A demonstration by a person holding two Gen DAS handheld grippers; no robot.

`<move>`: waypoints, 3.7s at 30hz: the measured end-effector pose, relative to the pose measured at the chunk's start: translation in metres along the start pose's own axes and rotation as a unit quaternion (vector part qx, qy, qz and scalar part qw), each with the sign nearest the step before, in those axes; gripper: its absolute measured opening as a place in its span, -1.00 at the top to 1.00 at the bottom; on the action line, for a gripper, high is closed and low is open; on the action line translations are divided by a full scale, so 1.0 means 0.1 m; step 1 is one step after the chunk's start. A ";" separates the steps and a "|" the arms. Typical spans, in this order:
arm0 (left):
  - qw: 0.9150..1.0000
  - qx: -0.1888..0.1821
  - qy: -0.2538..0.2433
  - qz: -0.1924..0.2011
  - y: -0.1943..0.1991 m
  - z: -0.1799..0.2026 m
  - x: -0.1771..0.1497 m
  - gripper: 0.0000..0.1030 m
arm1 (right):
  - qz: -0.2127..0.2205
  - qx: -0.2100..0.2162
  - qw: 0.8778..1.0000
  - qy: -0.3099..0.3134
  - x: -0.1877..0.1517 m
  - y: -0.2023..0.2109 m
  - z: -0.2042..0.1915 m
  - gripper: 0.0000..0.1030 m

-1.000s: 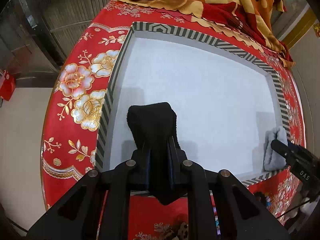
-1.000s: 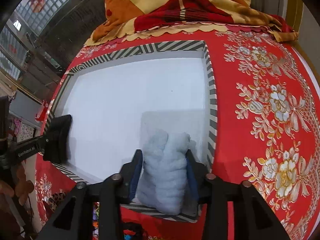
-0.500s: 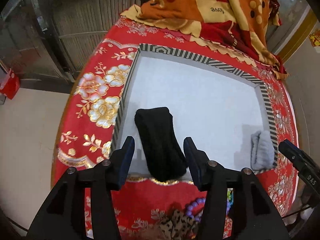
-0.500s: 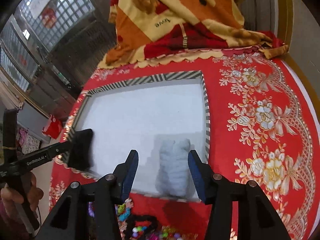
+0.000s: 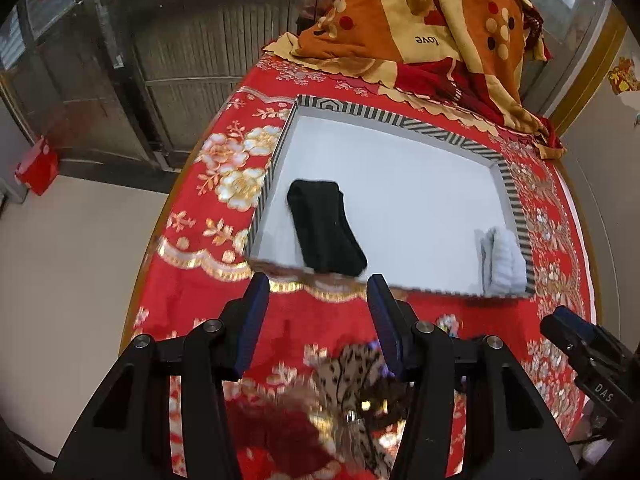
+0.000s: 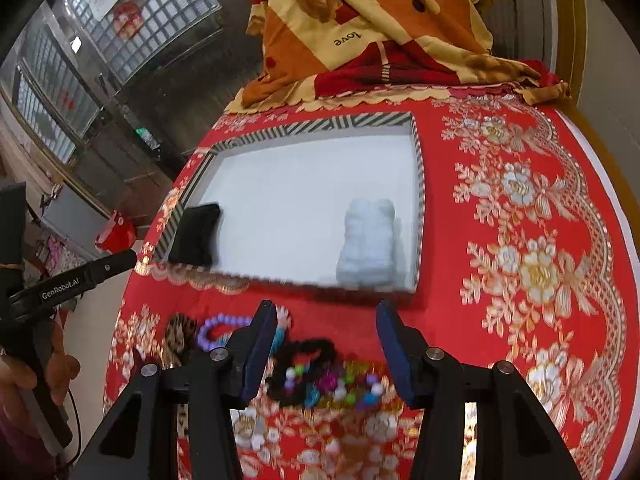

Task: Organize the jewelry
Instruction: 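Move the left tool to the red satin bow and grasp it, then lift the red bow with the left tool while the right tool grasps the black beaded bracelet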

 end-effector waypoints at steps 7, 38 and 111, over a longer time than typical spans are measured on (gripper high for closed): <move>1.000 0.006 0.013 0.004 0.20 -0.01 -0.28 0.02 | -0.008 0.010 1.000 0.011 -0.24 0.12 -0.08 0.04; 0.991 -0.023 0.124 -0.037 0.36 -0.66 -0.80 -0.09 | -0.041 0.027 0.998 0.032 -0.64 0.09 -0.19 -0.03; 0.965 -0.050 0.239 -0.096 0.11 -0.76 -1.08 0.82 | -0.028 0.075 0.994 0.070 -0.22 0.00 -0.36 0.84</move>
Point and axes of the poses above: each gripper's, at about its wrist camera, not at the fingertips, and y roughly against the way its jaws point, z to its right, x to its top, the point moved 9 cm from there along -y, roughly the way its jaws point
